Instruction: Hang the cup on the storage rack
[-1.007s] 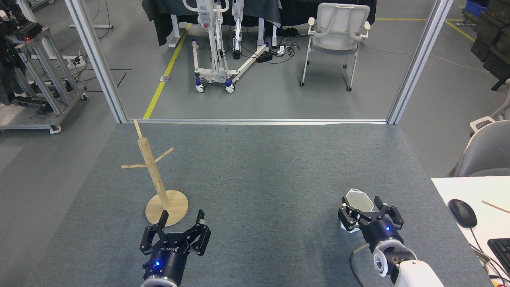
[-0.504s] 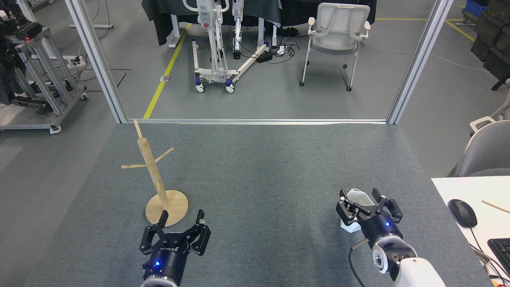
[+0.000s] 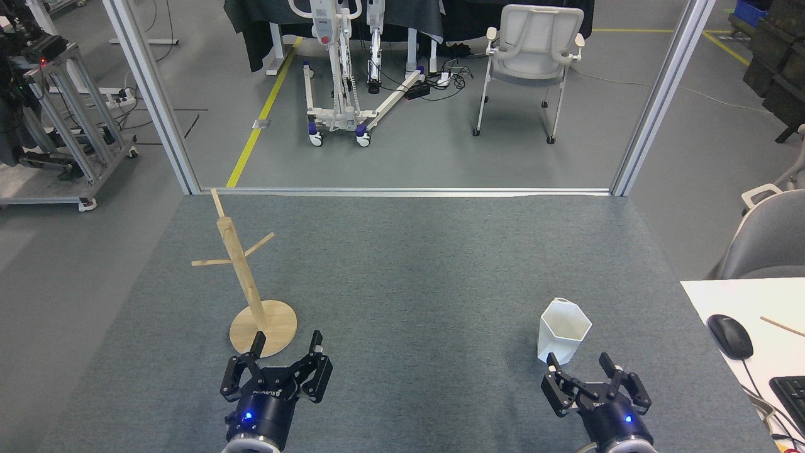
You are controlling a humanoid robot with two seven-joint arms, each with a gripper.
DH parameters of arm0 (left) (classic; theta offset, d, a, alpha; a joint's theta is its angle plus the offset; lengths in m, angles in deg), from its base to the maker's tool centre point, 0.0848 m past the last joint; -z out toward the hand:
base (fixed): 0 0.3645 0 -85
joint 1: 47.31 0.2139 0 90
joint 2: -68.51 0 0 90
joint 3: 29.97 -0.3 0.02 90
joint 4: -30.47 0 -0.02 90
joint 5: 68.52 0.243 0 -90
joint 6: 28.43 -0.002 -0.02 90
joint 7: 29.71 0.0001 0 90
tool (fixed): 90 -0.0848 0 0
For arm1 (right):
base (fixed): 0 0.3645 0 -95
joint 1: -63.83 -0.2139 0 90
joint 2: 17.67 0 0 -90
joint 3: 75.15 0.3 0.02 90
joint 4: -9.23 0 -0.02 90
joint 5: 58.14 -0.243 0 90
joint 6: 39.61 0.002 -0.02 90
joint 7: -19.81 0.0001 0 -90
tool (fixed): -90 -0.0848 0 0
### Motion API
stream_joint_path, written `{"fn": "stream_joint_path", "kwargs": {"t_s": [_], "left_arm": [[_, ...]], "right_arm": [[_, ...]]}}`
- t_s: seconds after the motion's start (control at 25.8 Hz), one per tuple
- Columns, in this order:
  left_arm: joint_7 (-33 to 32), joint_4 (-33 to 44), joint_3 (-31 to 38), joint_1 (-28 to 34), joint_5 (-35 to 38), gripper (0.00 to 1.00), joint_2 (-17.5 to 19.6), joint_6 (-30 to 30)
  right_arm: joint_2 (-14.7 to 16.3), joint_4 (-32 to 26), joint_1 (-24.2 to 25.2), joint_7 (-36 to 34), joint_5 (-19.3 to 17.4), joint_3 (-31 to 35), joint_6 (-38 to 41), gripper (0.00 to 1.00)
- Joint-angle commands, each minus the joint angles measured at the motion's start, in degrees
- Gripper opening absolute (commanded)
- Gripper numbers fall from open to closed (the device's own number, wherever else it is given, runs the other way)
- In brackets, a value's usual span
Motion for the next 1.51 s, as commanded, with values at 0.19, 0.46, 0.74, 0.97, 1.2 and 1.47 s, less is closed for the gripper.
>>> {"fn": "stream_joint_path", "kwargs": {"t_s": [0.19, 0.46, 0.74, 0.97, 1.2, 1.47], "left_arm": [[0.0, 0.0, 0.0, 0.1, 0.0, 0.99, 0.0, 0.0], [0.0, -0.1, 0.0, 0.1, 0.0, 0.99, 0.0, 0.0], [0.0, -0.1, 0.0, 0.1, 0.0, 0.99, 0.0, 0.0], [0.0, -0.1, 0.0, 0.1, 0.0, 0.99, 0.1, 0.0], [0.0, 0.0, -0.1, 0.2, 0.0, 0.99, 0.1, 0.0], [0.0, 0.0, -0.1, 0.2, 0.0, 0.99, 0.1, 0.0]], "right_arm": [[-0.6, 7.7, -5.7, 0.1, 0.0, 0.3, 0.0, 0.99], [-1.3, 11.1, -8.5, 0.3, 0.0, -0.2, 0.4, 0.99], [-2.1, 12.1, -9.9, 0.3, 0.3, -0.5, 0.6, 0.99], [-3.2, 12.2, -10.7, 0.4, 0.5, -1.2, 0.7, 0.99], [-4.2, 14.0, -11.9, 0.5, 0.6, -1.6, 0.7, 0.99], [-4.6, 17.1, -14.4, 0.6, 0.7, -2.1, 0.7, 0.99]]}}
